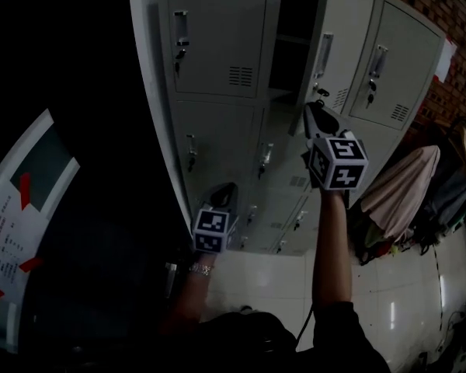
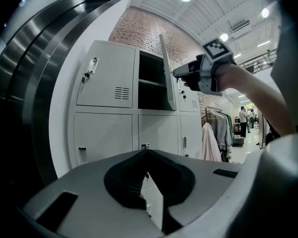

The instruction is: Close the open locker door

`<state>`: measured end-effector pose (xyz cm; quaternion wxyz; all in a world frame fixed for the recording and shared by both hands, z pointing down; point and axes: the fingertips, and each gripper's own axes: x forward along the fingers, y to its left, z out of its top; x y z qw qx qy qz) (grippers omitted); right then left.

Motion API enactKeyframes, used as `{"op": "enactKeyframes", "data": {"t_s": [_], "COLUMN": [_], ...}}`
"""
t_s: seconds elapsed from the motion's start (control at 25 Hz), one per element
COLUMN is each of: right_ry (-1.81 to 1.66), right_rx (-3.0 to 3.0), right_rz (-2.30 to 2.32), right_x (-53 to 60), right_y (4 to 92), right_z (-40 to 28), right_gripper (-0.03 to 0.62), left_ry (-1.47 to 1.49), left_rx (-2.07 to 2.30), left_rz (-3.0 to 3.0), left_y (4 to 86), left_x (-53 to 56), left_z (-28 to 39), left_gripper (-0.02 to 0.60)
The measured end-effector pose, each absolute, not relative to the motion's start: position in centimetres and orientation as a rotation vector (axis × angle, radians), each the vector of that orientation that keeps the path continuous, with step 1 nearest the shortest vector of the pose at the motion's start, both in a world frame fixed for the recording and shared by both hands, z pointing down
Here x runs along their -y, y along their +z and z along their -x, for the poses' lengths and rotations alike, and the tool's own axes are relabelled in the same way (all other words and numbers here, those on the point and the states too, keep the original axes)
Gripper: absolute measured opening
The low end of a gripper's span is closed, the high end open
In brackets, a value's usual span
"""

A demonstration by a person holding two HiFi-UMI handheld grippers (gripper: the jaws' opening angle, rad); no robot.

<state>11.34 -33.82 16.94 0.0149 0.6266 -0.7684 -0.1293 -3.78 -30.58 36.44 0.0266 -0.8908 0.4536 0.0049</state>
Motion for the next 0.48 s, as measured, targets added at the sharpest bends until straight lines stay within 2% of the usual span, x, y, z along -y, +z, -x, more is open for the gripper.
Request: {"op": "enactKeyframes", "data": {"t_s": [0.48], "right_ry": [-0.462], "right_rx": [2.251], "right_rz": [-1.926], "right_x": [44.5], "right_y": [19.5], "right_z": [-10.8], "right_gripper": [0.025], "left_ry": [0.066], "left_rx": [-1.455], "left_rz": [2.698], "left_y": [35.8], "left_x": [37.6], "left_z": [3.4], "left_gripper": [-0.008]}}
